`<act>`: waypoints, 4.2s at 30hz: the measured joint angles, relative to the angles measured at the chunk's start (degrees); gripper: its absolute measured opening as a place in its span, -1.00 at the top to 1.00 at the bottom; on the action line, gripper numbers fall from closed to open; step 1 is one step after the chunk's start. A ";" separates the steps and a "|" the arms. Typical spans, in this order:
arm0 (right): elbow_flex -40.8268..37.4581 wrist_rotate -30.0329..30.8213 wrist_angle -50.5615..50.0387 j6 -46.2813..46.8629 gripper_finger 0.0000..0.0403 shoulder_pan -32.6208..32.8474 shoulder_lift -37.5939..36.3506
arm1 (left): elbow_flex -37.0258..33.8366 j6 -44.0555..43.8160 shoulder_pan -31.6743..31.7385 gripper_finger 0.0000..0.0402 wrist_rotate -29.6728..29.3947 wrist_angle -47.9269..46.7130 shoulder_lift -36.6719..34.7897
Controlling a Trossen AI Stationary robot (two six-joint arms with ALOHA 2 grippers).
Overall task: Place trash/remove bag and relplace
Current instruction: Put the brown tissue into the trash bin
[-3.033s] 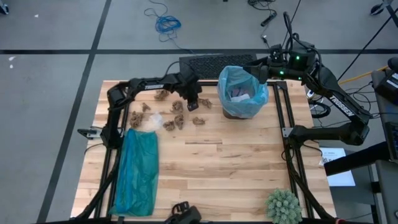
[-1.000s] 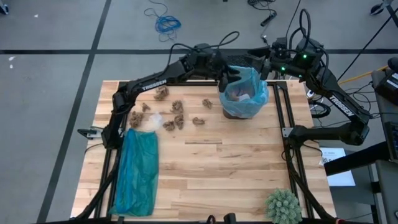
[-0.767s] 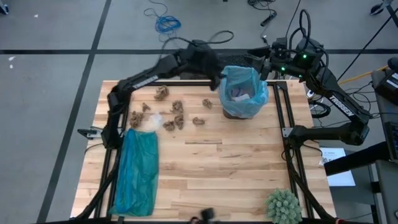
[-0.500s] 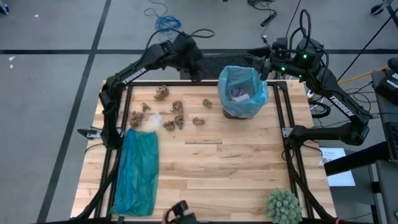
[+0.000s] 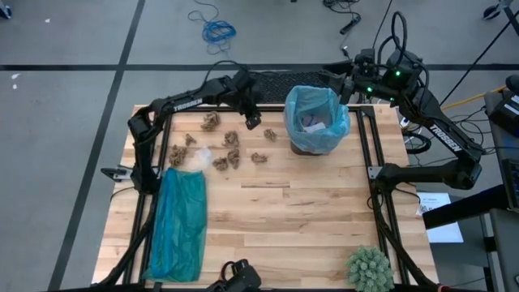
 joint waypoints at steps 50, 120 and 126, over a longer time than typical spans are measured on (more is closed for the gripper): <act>0.00 0.39 0.04 1.28 -0.13 0.01 0.04 | 1.28 -4.14 -3.87 0.99 -8.15 1.86 12.49; 0.00 0.23 1.51 0.64 0.08 0.01 0.00 | 6.31 4.96 1.70 0.35 4.20 12.24 13.39; 0.00 0.22 1.48 1.54 0.08 0.01 0.00 | 6.35 6.22 1.12 0.50 3.79 14.48 16.23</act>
